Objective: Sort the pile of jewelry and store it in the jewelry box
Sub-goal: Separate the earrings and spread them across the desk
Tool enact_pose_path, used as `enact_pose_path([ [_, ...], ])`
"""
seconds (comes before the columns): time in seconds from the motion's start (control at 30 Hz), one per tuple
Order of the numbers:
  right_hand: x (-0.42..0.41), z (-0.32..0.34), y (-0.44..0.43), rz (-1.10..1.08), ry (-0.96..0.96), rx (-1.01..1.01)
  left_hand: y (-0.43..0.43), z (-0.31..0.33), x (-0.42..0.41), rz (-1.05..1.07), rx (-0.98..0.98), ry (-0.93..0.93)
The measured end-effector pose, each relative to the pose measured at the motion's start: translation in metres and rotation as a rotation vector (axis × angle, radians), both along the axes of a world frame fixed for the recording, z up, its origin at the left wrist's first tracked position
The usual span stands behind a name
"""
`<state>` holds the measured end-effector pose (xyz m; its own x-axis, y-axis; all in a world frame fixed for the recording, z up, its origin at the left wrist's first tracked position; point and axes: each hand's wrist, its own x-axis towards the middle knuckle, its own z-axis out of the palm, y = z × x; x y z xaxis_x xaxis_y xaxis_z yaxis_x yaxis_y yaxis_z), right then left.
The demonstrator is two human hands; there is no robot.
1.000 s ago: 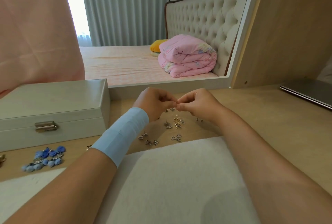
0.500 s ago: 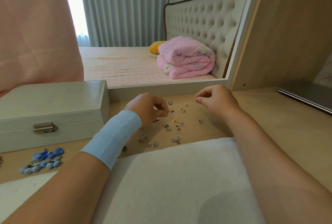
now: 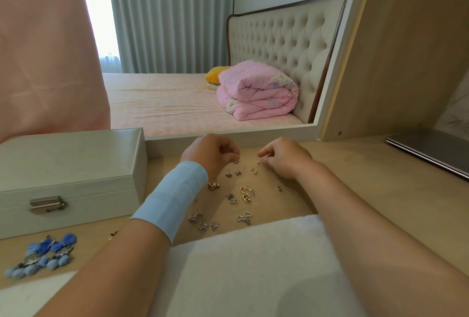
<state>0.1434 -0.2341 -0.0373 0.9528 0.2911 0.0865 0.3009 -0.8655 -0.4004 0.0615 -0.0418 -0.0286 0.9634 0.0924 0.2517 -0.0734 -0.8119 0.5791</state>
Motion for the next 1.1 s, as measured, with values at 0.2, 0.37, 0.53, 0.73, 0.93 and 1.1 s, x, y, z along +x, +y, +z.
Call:
enact_pose_path([
  [0.2,0.016,-0.001,0.015,0.032,0.012,-0.091,0.021,-0.01,0.011,0.005,-0.086,-0.007],
  [0.37,0.031,-0.004,0.033,0.06,0.031,-0.067,0.028,-0.018,0.013,0.027,-0.131,0.02],
  [0.53,0.031,-0.008,0.037,0.061,0.035,0.029,0.031,-0.016,0.014,0.013,-0.177,0.013],
  [0.73,0.005,0.004,0.023,0.059,-0.012,0.139,0.028,-0.009,0.007,-0.003,-0.138,0.0],
  [0.93,-0.047,0.014,0.021,0.204,0.096,0.05,0.026,0.006,-0.021,-0.063,-0.007,0.107],
  [1.1,-0.071,0.013,0.028,0.229,0.079,-0.11,0.026,0.001,-0.052,-0.078,0.124,0.195],
])
